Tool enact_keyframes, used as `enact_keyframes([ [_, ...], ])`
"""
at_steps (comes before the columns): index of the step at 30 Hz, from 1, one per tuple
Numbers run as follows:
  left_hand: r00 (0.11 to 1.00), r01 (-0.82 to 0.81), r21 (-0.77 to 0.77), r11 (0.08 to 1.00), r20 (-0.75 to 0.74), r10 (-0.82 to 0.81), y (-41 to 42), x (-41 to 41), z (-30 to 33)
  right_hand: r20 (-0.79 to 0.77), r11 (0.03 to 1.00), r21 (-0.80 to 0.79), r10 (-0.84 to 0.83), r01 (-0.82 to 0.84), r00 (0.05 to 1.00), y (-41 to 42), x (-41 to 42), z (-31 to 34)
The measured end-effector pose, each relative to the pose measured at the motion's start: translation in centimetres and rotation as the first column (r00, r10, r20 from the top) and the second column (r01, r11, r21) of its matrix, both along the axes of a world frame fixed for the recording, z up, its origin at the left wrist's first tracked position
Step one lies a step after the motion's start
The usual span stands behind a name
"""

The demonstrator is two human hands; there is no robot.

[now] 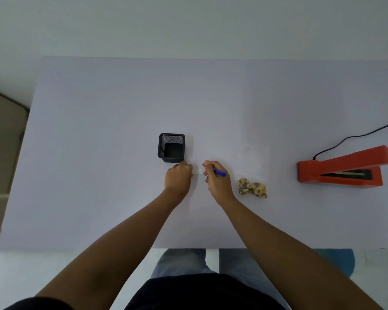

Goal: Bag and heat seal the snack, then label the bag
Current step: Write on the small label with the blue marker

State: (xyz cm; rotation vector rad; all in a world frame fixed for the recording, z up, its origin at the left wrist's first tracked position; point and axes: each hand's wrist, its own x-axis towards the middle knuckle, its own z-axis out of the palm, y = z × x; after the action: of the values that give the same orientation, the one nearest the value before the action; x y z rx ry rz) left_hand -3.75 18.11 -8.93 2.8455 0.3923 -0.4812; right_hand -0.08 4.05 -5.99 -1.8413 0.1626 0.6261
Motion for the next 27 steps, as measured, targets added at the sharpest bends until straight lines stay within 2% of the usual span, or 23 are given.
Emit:
enact_keyframes([
  [27, 0.999, 0.03, -0.038, 0.999, 0.02, -0.029, 0.6, 0.2, 0.5, -0.019, 1.0, -0.03, 0.002, -0.002, 1.0, 1.1, 0.1, -0.2],
])
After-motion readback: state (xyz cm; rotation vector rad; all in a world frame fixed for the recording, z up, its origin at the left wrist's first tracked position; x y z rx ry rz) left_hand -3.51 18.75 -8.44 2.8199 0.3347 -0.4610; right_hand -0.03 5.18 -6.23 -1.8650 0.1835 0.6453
